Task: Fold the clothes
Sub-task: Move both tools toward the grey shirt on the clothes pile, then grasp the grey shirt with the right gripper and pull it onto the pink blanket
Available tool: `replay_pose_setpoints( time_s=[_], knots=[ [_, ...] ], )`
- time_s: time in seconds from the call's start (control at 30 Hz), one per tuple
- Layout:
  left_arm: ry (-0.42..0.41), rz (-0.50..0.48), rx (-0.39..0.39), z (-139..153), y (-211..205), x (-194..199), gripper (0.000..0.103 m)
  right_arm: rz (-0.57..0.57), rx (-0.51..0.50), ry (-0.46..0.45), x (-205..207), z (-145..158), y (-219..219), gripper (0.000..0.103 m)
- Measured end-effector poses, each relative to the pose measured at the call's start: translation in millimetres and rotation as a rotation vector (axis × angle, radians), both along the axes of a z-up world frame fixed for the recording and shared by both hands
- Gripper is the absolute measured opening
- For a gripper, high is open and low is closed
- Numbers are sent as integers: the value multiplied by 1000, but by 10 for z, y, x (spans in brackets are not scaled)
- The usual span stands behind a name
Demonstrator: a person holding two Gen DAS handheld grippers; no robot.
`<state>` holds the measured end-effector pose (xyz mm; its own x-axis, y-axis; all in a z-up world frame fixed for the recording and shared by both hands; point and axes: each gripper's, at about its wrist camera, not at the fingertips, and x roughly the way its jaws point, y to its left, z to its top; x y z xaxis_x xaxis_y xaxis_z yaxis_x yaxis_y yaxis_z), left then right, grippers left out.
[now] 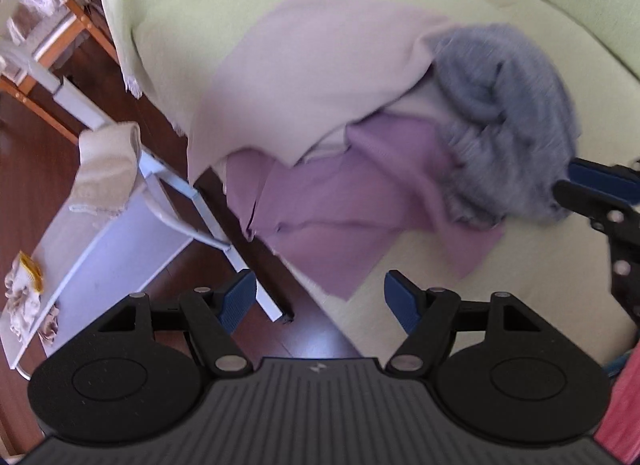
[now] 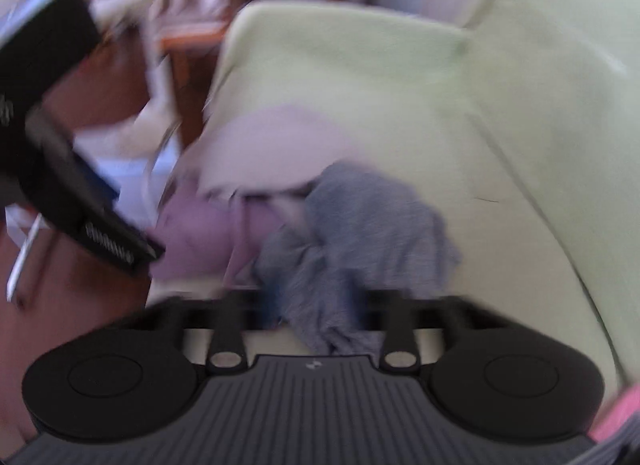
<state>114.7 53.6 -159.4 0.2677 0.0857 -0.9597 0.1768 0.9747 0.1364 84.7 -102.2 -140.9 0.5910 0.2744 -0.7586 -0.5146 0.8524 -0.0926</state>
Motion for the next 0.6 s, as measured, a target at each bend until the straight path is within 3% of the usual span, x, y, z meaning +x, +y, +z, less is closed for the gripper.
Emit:
replay_pose_setpoints(
  time_s=[0.07, 0.1, 0.17, 0.23, 0.33, 0.4, 0.53, 0.6],
  knots=[
    [9, -3, 5, -79, 52, -4, 73, 43, -22, -31, 73, -138, 131, 16],
    [11, -8, 8, -107, 64, -3, 73, 51, -35, -45, 102, -196, 187, 41],
    [15, -25, 18, -164, 73, 7, 73, 72, -91, -75, 167, -353, 321, 66],
    [10, -48, 23, -173, 51, 18, 73, 75, -92, -22, 261, -470, 327, 4],
    [-11, -88, 1, -122, -17, 33, 73, -63, 51, 4, 262, -324, 35, 4],
    [-22, -110, -39, -60, -97, 44, 73, -300, 195, -13, 12, 44, -453, 4],
    [-49, -185, -129, 56, -398, 28, 73, -615, 236, 12, -702, 442, -1080, 2],
    [-52, -235, -154, 52, -605, -4, 73, -733, 167, 120, -1077, 470, -1295, 2]
  ],
)
